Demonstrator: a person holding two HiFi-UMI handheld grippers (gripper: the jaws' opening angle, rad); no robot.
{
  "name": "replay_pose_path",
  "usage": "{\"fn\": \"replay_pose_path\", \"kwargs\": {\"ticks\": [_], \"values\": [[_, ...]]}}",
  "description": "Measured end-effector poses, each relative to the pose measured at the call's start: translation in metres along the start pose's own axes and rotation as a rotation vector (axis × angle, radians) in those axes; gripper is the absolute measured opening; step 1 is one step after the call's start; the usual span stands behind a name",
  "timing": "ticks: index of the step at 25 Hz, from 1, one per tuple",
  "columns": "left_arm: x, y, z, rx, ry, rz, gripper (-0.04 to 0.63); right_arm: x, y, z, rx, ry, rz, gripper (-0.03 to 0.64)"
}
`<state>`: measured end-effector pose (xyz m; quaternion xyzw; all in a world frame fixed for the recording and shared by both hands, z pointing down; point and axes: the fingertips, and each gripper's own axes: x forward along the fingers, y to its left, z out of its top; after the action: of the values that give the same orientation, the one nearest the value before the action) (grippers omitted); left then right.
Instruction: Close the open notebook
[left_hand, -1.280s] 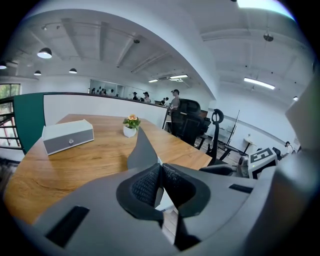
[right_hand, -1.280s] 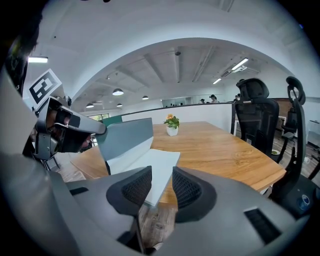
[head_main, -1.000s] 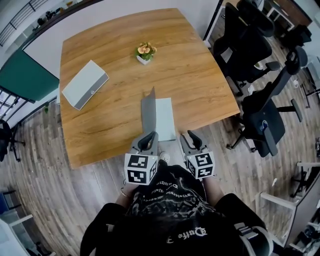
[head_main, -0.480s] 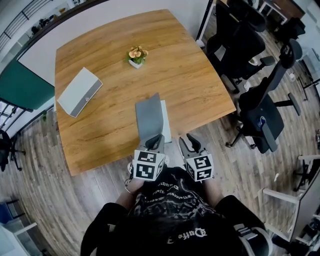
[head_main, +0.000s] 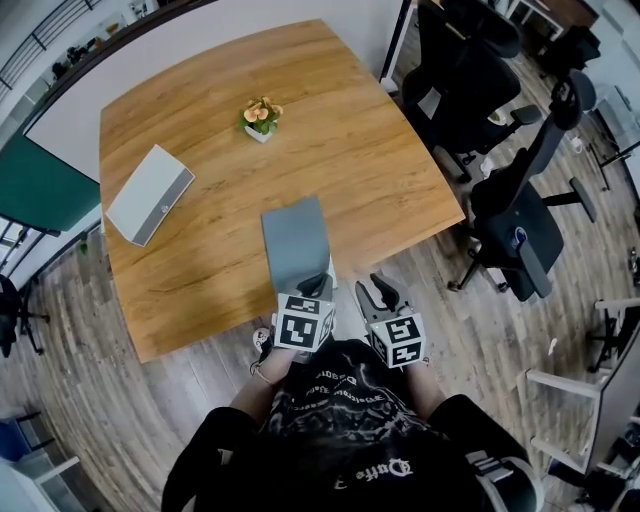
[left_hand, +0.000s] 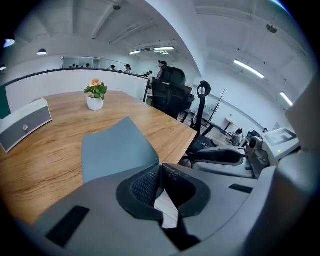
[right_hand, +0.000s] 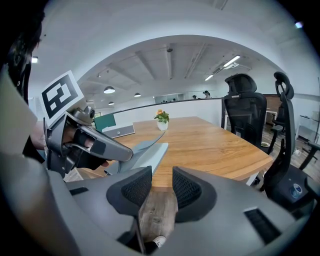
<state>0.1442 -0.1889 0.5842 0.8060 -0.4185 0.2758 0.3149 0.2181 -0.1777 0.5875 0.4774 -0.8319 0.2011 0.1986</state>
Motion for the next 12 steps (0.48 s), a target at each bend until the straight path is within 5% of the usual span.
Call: {"fn": "replay_pose_path", "kwargs": {"ticks": [12], "values": [[0.032,-0.009,-0.010,-0.009,0.071,-0.058,0.040,-0.001,0.000,-0.004,0.006,0.005,0.013,0.137]]}}
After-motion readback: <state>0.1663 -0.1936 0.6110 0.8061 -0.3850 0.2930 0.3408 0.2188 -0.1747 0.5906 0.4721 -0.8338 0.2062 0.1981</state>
